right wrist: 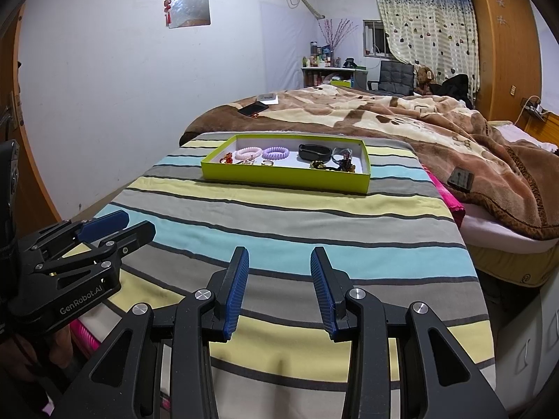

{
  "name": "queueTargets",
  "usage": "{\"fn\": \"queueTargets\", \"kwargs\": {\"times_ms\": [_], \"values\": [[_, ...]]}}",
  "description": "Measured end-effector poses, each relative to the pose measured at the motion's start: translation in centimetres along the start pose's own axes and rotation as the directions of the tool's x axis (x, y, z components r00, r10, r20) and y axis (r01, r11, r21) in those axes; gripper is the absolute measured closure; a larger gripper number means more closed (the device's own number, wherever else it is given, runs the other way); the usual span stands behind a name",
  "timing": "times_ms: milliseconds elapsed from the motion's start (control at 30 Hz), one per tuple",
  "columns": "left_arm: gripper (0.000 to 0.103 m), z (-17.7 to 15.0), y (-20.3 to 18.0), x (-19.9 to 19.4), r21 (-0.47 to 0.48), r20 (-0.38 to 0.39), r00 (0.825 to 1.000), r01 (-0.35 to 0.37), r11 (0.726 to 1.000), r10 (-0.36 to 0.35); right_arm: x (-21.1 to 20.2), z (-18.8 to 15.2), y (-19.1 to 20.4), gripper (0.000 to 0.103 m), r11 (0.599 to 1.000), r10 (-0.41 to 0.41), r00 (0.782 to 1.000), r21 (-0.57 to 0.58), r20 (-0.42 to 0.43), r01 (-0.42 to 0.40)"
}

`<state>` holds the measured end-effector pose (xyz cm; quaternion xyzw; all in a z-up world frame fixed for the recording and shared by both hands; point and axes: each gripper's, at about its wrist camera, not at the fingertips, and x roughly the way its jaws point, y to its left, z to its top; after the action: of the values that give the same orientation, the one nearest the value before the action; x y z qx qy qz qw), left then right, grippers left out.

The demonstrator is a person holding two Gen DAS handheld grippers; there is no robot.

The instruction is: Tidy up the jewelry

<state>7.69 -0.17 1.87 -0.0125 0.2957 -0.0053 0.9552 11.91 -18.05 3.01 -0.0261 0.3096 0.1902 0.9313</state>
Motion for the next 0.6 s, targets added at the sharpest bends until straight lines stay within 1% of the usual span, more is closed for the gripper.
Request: {"fn": "queueTargets", "kwargs": {"times_ms": [333,600], "values": [[0.059,0.04,0.03,0.04,-0.003,-0.001,1.000,0.004,1.000,-0.004,-0.01,0.00,0.01,0.065,1.000,0.000,1.000,0.000,0.000,0.000],[0.059,-0.03,-0.10,0.14,0.008,-0.001,1.000,-0.008,1.000,0.008,-0.02,-0.01,0.01,0.065,1.000,0.001,1.000,0.001,0.000,-0.001]]}}
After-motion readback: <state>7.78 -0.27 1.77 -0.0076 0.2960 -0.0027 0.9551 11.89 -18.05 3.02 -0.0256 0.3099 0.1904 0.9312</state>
